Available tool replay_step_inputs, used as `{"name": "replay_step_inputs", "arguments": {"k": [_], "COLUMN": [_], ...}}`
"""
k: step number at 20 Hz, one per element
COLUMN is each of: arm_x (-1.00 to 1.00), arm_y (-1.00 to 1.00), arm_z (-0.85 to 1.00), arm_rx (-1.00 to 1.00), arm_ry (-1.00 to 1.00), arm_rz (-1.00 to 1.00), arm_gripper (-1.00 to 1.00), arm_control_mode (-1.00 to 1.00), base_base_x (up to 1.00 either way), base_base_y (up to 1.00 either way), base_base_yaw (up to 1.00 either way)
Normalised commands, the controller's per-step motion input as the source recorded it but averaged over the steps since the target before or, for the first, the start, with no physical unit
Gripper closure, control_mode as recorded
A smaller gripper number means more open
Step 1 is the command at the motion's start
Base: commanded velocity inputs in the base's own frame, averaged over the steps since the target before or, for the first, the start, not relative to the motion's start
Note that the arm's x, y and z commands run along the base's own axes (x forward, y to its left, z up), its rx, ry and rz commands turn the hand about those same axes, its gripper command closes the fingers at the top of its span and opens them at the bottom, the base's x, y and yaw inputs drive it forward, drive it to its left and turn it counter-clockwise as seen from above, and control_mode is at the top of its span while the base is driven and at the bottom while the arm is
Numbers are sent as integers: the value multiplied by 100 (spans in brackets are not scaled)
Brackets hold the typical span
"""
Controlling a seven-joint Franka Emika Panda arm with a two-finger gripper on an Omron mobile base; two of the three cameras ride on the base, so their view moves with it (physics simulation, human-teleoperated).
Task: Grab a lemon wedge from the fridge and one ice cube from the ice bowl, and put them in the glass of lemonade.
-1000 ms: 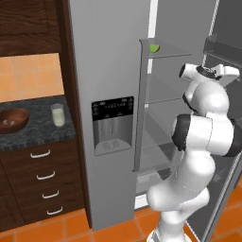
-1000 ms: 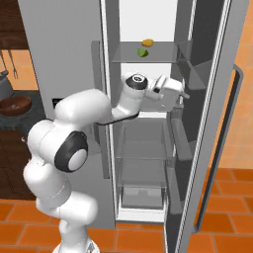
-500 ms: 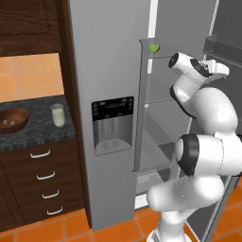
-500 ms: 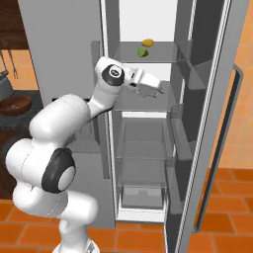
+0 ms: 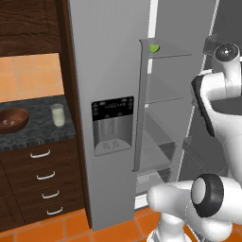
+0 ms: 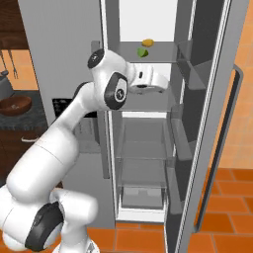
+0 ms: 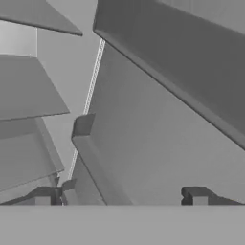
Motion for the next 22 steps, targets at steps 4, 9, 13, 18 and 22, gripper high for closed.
{"name": "replay_step_inputs", "arguments": {"k": [4,9,13,18,22], "arm_x": [0,14,-17,0,0], "arm_y": [54,39,0,0,0], "arm_z": [13,36,8,0,3], "arm_rx": [25,26,3,0,0], "arm_ry": [-21,-22,-4,0,0], "arm_rz": [56,52,10,0,0], "arm_gripper": [-100,-100,-100,-100,-100], "arm_control_mode": [-100,-100,-100,-100,-100], "base_base_x": [0,0,0,0,0], "base_base_y": [0,0,0,0,0], "base_base_yaw": [0,0,0,0,0]}}
